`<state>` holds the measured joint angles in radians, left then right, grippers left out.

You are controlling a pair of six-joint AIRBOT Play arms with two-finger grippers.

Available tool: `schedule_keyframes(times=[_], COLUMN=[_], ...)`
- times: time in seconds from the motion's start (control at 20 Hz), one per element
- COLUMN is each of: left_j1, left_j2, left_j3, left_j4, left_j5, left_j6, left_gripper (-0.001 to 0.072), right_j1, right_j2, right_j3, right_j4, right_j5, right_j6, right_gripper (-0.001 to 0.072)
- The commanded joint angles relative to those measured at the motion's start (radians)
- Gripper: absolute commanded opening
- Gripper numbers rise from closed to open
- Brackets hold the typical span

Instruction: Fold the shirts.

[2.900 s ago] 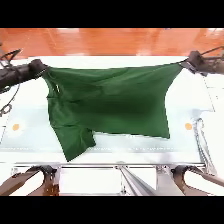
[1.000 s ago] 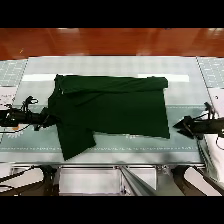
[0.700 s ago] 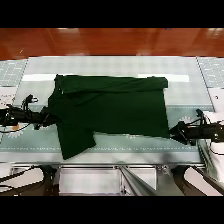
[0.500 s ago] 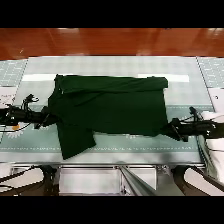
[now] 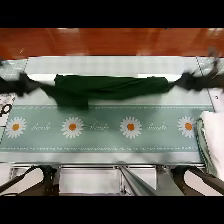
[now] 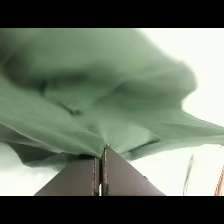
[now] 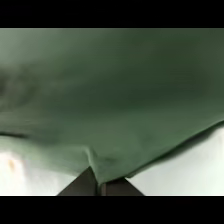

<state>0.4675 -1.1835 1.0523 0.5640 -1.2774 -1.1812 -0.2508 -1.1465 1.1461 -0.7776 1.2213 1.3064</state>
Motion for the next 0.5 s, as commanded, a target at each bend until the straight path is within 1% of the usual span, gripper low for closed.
schedule_keyframes(times=[0.0,0.1,0.2,0.3,0.35,0.45], left_j1=[0.0,0.009,0.026,0.058,0.087,0.152], left_j2=[0.135,0.197,0.248,0.311,0.354,0.445], left_j3=[0.283,0.45,0.596,0.692,0.719,0.734], left_j4=[-0.138,-0.138,-0.137,-0.121,-0.075,0.071], left_j5=[0.056,0.114,0.137,0.146,0.167,0.205], left_j6=[0.0,-0.003,-0.02,-0.02,-0.022,-0.101], left_gripper=[0.0019,0.0019,0.0019,0.0019,0.0019,0.0019], right_j1=[0.01,0.01,0.01,0.01,0.01,0.01], right_j2=[0.069,0.085,0.105,0.167,0.208,0.285], right_j3=[0.465,0.703,0.88,0.945,0.945,0.945], right_j4=[-0.1,-0.177,-0.21,-0.215,-0.235,-0.3], right_j5=[0.021,0.032,0.053,0.054,0.063,0.086], right_j6=[0.078,0.119,0.139,0.14,0.14,0.15], right_gripper=[0.0022,0.0022,0.0022,0.0022,0.0022,0.0022])
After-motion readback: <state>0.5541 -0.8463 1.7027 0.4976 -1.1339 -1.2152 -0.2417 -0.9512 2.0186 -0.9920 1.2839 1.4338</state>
